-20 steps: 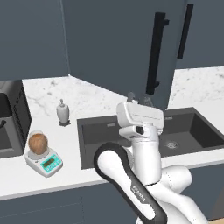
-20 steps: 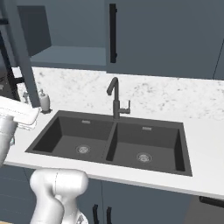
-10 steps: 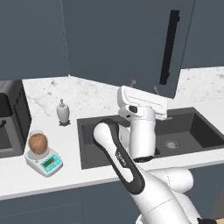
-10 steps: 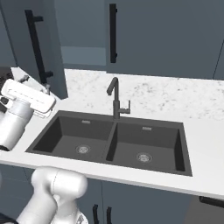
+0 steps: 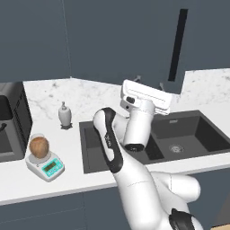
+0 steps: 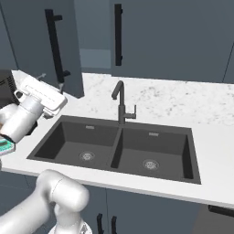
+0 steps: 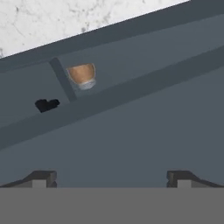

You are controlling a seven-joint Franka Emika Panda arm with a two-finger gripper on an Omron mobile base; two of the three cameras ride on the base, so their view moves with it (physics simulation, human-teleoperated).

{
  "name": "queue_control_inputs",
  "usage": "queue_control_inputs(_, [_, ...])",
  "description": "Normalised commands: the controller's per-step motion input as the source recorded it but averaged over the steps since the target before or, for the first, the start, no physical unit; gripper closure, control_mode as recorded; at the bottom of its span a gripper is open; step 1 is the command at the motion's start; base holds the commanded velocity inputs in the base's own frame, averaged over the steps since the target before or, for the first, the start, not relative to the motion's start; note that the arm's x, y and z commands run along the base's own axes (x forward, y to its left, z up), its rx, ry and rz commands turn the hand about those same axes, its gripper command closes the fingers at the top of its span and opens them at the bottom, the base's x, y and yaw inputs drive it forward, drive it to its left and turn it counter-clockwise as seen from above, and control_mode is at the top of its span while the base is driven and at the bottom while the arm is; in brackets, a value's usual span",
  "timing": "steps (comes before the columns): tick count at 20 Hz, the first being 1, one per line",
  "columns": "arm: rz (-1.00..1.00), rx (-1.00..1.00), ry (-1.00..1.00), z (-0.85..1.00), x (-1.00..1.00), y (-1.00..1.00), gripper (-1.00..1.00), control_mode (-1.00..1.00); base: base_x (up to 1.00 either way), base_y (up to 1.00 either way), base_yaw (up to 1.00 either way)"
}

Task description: Pick the honey bottle and place it on the digital scale for weighing, and close the cabinet.

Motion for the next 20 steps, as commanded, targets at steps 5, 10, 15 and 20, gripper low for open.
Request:
queue_control_inputs(5, [-0.20, 0.00, 0.06, 0.18, 0.58, 0.00, -1.00, -1.00, 0.00, 0.00, 0.00])
queue_control_inputs(10, [-0.13, 0.00, 0.07, 0.25, 0.36, 0.00, -1.00, -1.00, 0.00, 0.00, 0.00])
queue_control_inputs(15, [-0.09, 0.00, 0.06, 0.20, 0.32, 0.00, -1.00, -1.00, 0.00, 0.00, 0.00])
queue_control_inputs(20, [-0.07, 0.00, 0.02, 0.16, 0.33, 0.00, -1.00, -1.00, 0.00, 0.00, 0.00])
